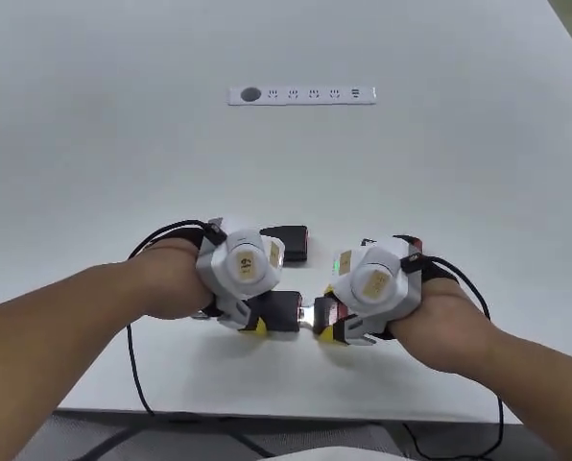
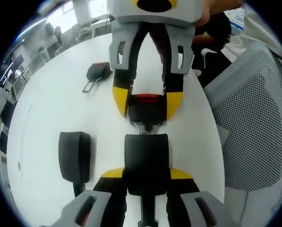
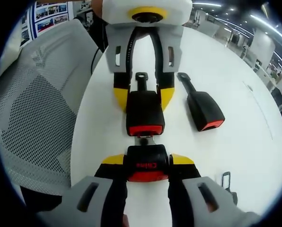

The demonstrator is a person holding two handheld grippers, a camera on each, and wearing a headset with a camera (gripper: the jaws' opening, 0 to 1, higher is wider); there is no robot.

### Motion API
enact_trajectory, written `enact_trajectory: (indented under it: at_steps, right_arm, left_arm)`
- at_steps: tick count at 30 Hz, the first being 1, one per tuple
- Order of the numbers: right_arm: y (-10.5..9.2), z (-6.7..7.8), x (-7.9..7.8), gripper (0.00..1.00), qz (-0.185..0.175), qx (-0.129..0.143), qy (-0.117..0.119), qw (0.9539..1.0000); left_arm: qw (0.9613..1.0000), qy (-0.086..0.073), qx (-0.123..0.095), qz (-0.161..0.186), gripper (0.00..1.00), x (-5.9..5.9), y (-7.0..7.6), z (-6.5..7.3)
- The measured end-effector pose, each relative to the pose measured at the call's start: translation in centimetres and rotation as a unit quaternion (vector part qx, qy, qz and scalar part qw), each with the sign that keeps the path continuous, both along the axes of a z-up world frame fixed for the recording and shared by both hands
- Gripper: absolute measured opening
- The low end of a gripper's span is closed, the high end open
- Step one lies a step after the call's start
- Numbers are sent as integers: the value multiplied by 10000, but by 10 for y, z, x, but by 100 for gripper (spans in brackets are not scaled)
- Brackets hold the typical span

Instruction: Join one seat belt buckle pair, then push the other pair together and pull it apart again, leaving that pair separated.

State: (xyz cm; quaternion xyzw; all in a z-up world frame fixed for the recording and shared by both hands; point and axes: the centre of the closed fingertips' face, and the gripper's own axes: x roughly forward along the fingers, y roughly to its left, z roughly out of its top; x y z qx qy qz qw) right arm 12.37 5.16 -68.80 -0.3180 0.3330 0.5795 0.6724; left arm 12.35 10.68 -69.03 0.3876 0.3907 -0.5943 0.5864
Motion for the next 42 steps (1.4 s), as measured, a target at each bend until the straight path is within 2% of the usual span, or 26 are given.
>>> enact_trajectory:
  at_steps: [11, 17, 23, 26, 30, 34, 37, 42]
  right_arm:
    - [4, -1, 1, 31, -64, 134, 27, 9999]
    - [13, -5, 2, 31, -33, 196, -12, 9998]
    - [15, -1, 0, 31, -81, 129, 16, 9999]
    - [13, -1, 0, 31, -112, 140, 23, 9998]
    - [9, 0, -1, 31, 168, 109, -31, 9998]
    - [8, 0, -1, 31, 177, 117, -2, 9998]
    - [6, -1, -1, 30, 156, 79, 7, 9998]
    - [3, 0, -2, 31, 127, 102, 3, 9999]
  left_arm:
    - [10000, -21, -51, 6, 32, 1, 0, 0]
    - [10000, -43, -2, -10, 32, 2, 0, 0]
    - [10000, -37, -2, -8, 32, 2, 0, 0]
    - [10000, -44, -4, 48, 32, 2, 0, 0]
    - [10000, -18, 38, 52, 32, 3, 3, 0]
    - [10000, 49, 73, -3, 31, 5, 6, -2]
    - [9999, 44, 133, -43, 31, 5, 7, -2]
    - [9999, 43, 102, 11, 31, 6, 8, -3]
